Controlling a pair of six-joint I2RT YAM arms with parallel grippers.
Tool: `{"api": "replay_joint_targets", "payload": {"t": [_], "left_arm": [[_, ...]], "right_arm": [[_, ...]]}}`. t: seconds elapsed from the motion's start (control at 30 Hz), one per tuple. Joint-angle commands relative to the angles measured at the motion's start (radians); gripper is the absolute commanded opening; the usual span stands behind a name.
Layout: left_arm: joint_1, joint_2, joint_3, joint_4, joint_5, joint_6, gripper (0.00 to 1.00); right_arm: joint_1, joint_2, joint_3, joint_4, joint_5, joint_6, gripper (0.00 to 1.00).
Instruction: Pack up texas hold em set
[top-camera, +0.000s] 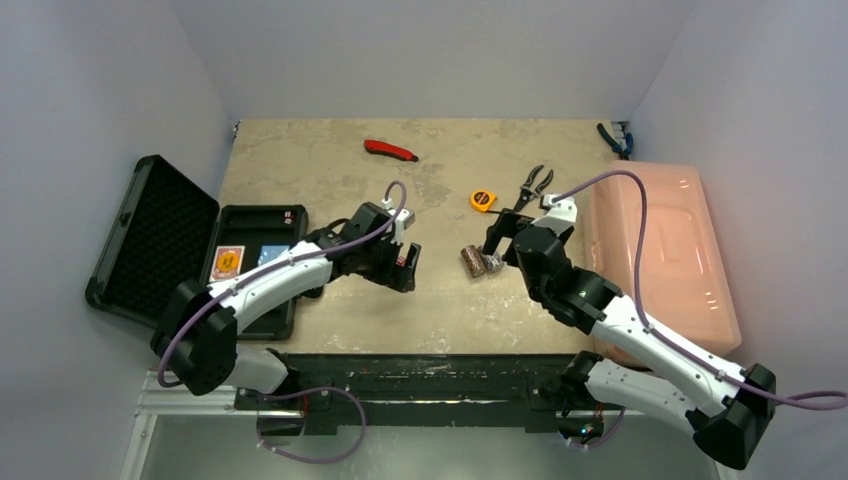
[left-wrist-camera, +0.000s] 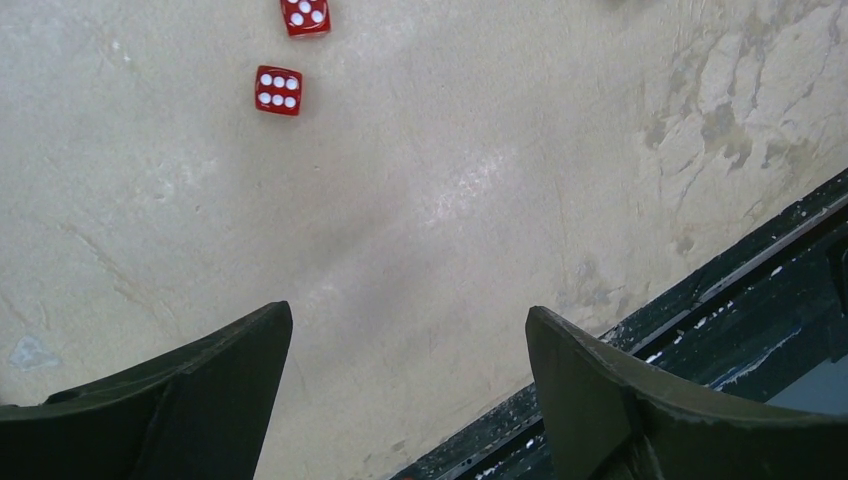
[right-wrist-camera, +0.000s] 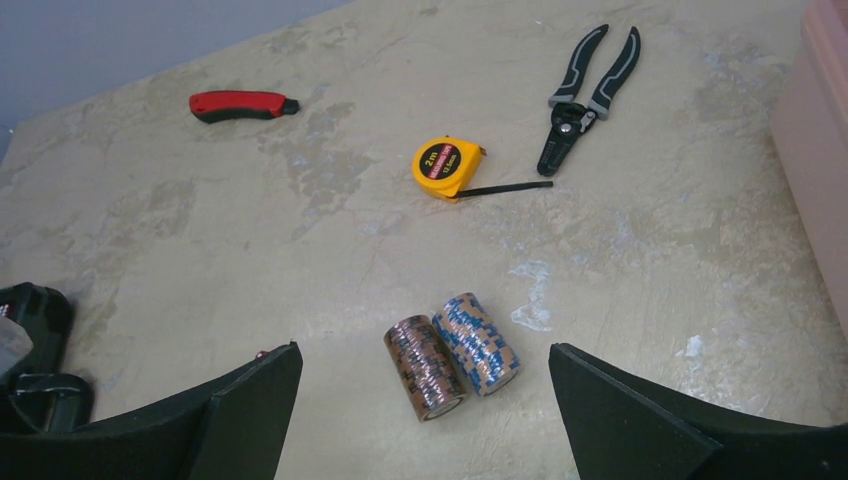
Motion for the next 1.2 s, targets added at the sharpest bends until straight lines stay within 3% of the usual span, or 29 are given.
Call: {"api": "replay_joint_targets", "payload": {"t": [0.0,0.4,0.57,0.73,1.17], "left_arm": [[-0.059,0.035,0.045,0.072,-0.037,-0.030,0.86],[-0.187,0.184,0.142,0.061,-0.176,-0.059,0.81],[-0.185,0.221,0.184,0.027,-0.231,-0.008,0.71],[-0.170,0.276,0.235,-0.020,-0.283,0.036,0.71],[-0.039,0.328,0.233,0.037,-0.204,0.030,0.60]], "right_arm": [[0.002,-0.038,-0.020,0.001,0.061,0.044,0.99],[0.002,-0.051,-0.016,-0.015,0.092,0.057,0.99],[0.002,-0.057,-0.012,-0.027,0.084,0.058,0.99],[0.002,-0.058,-0.016,-0.031,0.078,0.053,0.99],[0.002,-0.032,-0.011,-0.027,0.057,0.053,0.99]]}}
